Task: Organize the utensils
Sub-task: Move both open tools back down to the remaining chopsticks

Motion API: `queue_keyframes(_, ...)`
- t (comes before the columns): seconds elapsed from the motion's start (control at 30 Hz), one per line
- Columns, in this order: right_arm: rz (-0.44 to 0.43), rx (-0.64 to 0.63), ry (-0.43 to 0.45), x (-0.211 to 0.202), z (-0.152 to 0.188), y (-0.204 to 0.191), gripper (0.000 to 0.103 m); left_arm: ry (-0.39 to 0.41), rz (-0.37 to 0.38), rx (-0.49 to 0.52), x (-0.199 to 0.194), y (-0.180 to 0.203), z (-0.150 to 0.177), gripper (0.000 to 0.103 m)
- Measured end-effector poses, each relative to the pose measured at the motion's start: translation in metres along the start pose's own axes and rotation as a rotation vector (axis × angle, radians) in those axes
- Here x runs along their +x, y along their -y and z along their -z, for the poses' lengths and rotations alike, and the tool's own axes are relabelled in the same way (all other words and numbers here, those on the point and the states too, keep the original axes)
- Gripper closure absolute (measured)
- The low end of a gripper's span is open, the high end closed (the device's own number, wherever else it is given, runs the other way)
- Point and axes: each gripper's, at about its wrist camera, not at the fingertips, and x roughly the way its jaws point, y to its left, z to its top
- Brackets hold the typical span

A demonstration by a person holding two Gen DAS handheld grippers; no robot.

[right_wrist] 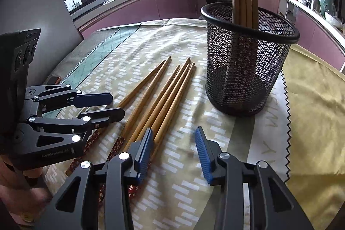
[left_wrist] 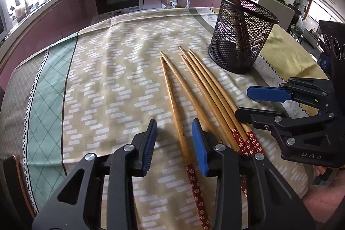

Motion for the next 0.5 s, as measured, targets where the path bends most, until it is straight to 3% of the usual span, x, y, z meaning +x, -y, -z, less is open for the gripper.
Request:
queue_keyframes(0.17,0.015,0.008,-0.004,-0.0016,0.0002,0.0054,0.065,-0.001,-0.001,-0.013,-0.0017,-0.0031,0.0014,0.082)
queue_keyframes(0.5,0.038,-0.017,-0.018,0.0043,-0.0062,0.0010,0.071,-0.012,-0.007,0.000,0.0041,-0.0015,-0.0056,0.083)
